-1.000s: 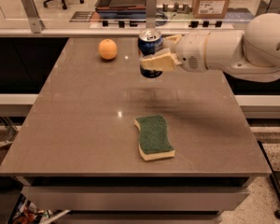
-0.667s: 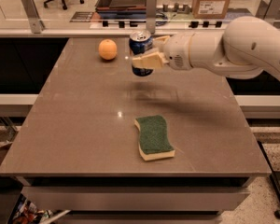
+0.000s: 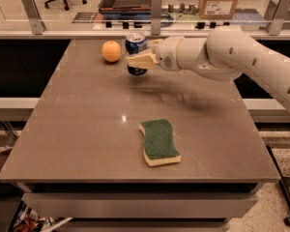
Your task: Move pepsi can near orange
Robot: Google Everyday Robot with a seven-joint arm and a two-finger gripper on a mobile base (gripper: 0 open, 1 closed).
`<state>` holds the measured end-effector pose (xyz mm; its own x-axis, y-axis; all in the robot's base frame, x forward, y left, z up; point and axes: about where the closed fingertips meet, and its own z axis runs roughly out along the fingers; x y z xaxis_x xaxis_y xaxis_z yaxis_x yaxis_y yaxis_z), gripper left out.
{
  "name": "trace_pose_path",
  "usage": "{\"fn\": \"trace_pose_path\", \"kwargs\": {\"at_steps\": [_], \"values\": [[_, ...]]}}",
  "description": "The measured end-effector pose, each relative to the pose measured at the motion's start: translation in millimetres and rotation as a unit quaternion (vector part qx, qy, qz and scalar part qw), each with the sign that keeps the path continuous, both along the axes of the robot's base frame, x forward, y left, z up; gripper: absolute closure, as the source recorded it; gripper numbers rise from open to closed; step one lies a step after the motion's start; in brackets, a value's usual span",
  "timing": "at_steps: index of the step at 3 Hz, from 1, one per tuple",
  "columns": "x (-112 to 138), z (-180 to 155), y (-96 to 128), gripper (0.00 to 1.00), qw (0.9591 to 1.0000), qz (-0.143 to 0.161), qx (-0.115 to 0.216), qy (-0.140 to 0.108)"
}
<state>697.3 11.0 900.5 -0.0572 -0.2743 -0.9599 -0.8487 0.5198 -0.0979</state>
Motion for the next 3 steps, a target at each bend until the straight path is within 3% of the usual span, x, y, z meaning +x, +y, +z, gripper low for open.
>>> {"fn": "trace_pose_path", "kwargs": {"at_steps": [3], "values": [[55.7, -32.3, 28.0, 1.0, 0.9996, -0.025, 0.011, 0.009]]}}
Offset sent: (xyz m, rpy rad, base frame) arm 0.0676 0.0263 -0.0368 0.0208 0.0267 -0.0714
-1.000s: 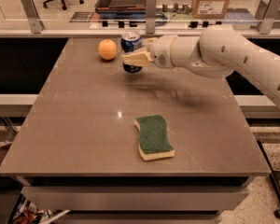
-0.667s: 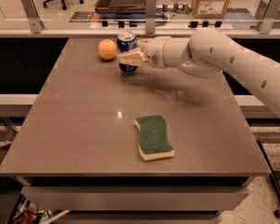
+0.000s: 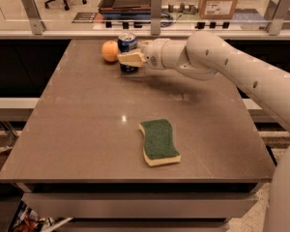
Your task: Move pepsi can near orange
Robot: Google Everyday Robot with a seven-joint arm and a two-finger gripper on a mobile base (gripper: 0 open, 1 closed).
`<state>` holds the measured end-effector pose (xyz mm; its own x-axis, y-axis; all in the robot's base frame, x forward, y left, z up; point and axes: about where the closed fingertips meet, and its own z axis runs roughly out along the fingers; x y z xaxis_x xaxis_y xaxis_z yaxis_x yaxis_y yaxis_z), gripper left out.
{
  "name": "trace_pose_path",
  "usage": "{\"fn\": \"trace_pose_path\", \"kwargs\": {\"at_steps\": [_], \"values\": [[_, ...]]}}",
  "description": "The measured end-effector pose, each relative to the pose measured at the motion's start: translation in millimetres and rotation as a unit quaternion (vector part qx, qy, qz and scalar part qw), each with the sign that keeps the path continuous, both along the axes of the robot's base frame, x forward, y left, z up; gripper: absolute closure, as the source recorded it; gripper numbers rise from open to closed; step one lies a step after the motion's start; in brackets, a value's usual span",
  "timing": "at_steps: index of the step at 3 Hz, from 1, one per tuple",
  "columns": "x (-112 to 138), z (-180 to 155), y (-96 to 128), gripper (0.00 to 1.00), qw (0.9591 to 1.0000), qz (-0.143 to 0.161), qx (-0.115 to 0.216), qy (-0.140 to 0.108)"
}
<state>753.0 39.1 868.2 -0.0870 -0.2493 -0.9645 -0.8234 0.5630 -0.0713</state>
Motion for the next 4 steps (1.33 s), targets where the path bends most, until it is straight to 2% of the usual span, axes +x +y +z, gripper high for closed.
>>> {"fn": "trace_pose_path", "kwargs": {"at_steps": [1, 2, 4], "values": [[11.1, -5.9, -5.5, 0.92, 0.9999, -0.004, 0.009, -0.006], [11.6, -4.9, -5.8, 0.75, 0.9999, -0.004, 0.009, -0.007], [11.5, -4.9, -5.6, 0.27, 0.9999, -0.004, 0.009, -0.007]]}}
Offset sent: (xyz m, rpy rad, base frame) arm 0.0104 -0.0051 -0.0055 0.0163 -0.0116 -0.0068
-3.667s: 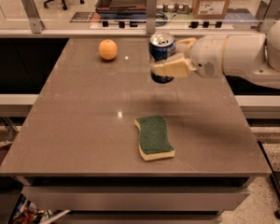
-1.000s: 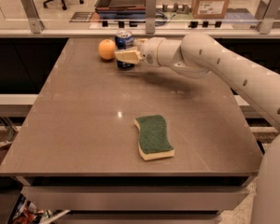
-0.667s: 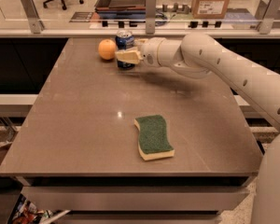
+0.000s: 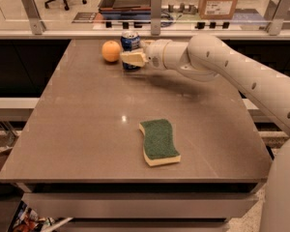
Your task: Move pepsi can near orange
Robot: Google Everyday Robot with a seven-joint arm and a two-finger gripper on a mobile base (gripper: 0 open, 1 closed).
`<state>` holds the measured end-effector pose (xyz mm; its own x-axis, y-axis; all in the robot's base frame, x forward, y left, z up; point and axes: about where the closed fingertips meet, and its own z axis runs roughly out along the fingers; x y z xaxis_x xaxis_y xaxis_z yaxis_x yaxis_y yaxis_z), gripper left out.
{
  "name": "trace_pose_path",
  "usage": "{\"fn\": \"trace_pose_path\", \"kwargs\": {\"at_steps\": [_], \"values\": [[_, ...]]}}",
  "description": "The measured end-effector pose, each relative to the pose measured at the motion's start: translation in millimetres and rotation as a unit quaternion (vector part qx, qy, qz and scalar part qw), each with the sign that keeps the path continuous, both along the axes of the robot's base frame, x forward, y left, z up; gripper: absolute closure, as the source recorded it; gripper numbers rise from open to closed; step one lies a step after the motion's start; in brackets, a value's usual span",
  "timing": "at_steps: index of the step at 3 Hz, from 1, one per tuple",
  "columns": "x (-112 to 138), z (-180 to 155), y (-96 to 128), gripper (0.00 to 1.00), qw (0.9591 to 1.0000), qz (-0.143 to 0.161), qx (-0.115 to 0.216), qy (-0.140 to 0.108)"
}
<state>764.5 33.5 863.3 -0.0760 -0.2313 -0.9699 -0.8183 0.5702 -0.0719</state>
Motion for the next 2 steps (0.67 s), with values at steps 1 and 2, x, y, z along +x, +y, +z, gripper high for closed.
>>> {"fn": "trace_pose_path", "kwargs": {"at_steps": [1, 2], "values": [[-0.4, -0.5, 3.0, 0.04, 1.0, 0.002, 0.0, 0.0], [-0.6, -0.7, 4.7, 0.0, 1.0, 0.003, 0.0, 0.001]]}}
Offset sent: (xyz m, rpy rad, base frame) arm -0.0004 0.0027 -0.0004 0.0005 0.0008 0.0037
